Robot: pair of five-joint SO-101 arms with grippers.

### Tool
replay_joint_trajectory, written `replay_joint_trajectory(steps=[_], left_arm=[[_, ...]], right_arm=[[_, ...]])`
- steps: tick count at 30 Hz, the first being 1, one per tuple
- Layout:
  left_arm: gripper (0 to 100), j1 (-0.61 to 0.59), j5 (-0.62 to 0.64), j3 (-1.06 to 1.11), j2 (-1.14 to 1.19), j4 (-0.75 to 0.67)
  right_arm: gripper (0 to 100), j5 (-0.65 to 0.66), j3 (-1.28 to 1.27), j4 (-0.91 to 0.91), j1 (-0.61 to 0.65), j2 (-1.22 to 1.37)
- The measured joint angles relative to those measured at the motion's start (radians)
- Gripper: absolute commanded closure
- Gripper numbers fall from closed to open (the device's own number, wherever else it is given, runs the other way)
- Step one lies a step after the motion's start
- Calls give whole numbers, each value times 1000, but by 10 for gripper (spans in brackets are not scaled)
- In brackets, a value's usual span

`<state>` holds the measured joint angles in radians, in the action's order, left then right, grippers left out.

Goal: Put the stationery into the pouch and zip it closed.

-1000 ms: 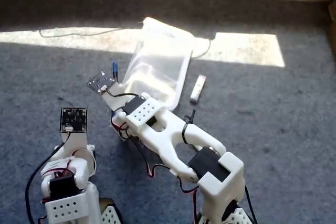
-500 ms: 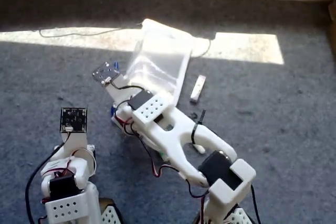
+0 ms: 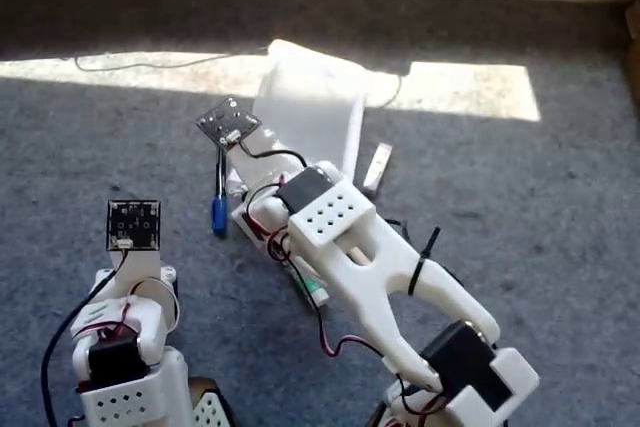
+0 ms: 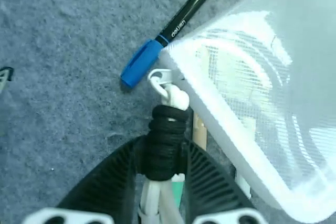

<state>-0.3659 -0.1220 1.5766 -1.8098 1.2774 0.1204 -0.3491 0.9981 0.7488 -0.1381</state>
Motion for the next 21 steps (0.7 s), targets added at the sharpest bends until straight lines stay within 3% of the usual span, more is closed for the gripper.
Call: replay_joint_trajectory(steps=[10,21], left_arm=[[694,5,0,-58,0,0],[691,230,107,-115,0,0]], right_arm=[[992,0,-127,37,-57,-218],[992,14,-270,37,-58,-453]])
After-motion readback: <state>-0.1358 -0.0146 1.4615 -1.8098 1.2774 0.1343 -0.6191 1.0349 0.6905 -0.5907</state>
